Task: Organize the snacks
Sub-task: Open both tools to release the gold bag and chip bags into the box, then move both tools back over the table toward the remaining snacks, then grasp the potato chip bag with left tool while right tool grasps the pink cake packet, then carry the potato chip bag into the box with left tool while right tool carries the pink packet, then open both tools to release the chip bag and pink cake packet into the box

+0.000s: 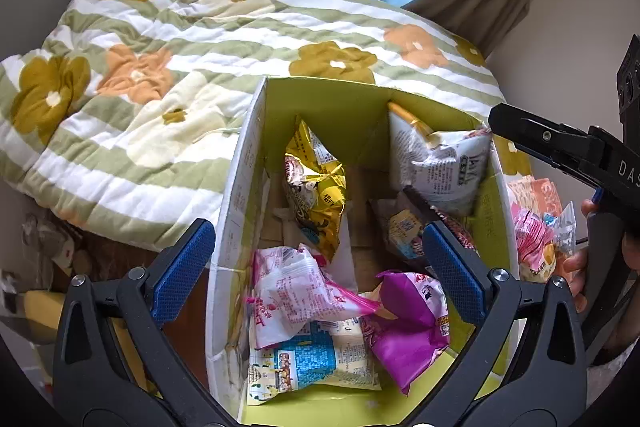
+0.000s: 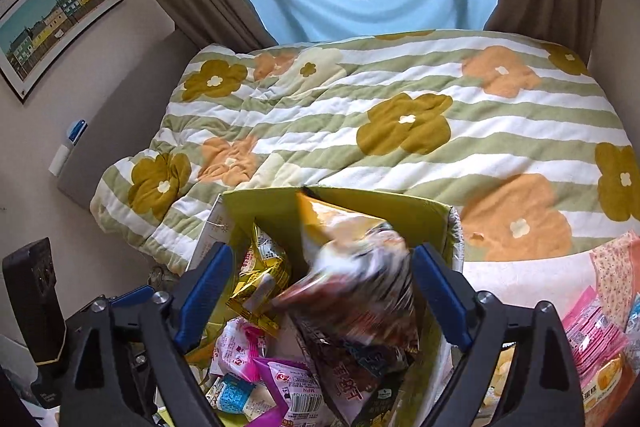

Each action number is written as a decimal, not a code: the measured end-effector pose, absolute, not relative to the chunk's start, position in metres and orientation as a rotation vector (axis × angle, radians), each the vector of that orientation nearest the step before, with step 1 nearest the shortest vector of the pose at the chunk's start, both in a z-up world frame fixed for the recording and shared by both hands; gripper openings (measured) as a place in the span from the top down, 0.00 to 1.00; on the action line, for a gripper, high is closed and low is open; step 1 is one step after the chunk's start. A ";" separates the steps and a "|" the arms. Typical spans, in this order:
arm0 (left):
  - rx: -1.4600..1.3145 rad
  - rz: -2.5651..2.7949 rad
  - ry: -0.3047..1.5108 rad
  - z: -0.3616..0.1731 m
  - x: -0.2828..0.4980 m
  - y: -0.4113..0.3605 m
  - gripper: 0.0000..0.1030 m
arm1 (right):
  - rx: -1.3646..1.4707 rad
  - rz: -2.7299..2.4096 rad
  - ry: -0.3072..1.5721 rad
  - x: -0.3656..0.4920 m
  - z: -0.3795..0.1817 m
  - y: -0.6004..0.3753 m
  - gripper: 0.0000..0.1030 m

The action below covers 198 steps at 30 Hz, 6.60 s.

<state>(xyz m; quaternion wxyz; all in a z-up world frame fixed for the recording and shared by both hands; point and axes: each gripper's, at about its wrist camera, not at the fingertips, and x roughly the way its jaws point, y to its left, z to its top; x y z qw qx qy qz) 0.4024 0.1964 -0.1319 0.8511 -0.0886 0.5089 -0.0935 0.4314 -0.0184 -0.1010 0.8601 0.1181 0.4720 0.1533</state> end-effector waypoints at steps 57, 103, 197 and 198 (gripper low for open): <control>0.073 -0.073 1.070 -0.154 0.307 -0.139 0.00 | -0.080 0.359 1.023 0.320 -0.124 -0.288 0.13; 0.163 0.109 1.233 -0.256 0.358 -0.143 0.40 | -0.284 0.443 1.373 0.390 -0.262 -0.254 0.13; -0.023 -0.141 1.017 -0.099 0.297 0.214 0.01 | 0.285 0.235 0.944 0.279 -0.101 0.011 0.14; -0.023 -0.142 1.022 -0.101 0.298 0.215 0.01 | 0.289 0.229 0.946 0.278 -0.102 0.011 0.10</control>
